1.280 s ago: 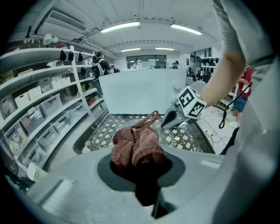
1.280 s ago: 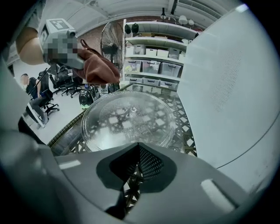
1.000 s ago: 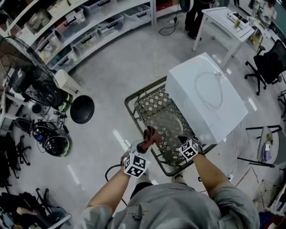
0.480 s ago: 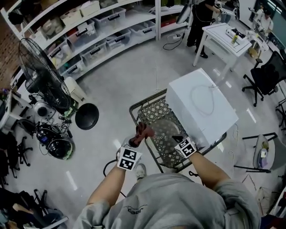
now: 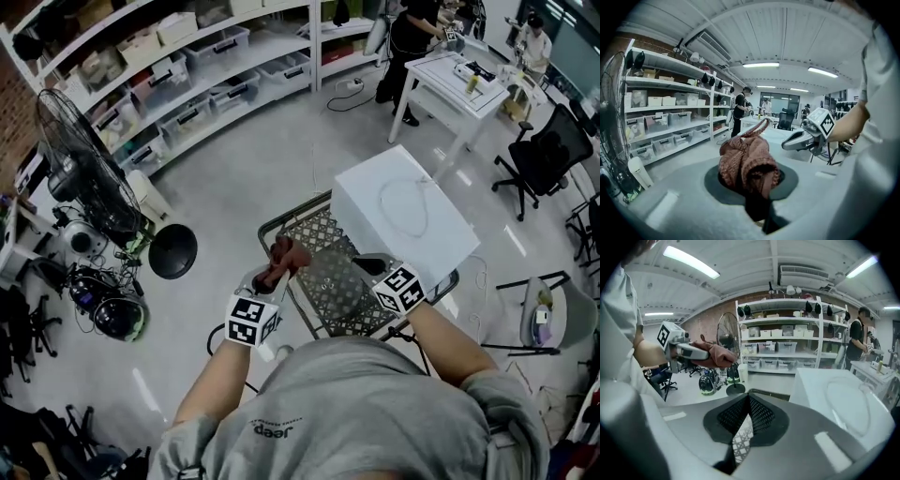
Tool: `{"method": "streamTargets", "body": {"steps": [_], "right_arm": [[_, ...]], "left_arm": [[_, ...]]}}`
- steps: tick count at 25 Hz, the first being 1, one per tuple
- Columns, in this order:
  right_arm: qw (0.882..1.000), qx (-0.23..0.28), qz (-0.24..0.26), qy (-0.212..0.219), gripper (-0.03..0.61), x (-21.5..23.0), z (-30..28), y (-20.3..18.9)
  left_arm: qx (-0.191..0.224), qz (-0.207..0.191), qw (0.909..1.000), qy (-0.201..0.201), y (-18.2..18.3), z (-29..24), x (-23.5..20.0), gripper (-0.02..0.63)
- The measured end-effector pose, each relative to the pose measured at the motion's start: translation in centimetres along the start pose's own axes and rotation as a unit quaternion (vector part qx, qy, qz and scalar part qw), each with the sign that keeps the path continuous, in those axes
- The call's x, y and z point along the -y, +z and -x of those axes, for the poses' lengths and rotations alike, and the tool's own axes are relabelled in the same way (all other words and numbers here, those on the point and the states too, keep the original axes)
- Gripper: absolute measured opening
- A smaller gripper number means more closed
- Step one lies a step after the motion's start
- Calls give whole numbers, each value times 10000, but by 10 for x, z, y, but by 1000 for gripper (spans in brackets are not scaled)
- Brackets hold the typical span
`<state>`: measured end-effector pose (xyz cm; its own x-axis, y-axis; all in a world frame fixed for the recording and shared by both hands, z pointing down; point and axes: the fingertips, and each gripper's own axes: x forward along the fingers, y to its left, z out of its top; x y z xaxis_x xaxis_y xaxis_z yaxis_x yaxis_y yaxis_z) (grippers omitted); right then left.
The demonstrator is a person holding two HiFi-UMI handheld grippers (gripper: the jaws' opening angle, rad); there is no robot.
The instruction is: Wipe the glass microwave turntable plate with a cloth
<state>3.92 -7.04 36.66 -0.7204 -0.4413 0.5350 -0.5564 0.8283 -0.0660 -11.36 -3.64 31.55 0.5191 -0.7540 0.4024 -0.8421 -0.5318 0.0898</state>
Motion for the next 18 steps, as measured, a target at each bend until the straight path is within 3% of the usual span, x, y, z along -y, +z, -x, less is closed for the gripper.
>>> {"method": "streamTargets", "body": {"steps": [9, 12, 18], "right_arm": [[9923, 1215, -29, -242, 6, 16, 62, 75], [9907, 1332, -70, -260, 6, 12, 67, 77], [9907, 1320, -121, -299, 6, 13, 70, 72]], "left_arm": [[562, 719, 9951, -368, 42, 13, 14, 60], [673, 924, 9922, -490, 49, 18, 17, 60], [683, 917, 9922, -495, 50, 21, 17, 60]]}}
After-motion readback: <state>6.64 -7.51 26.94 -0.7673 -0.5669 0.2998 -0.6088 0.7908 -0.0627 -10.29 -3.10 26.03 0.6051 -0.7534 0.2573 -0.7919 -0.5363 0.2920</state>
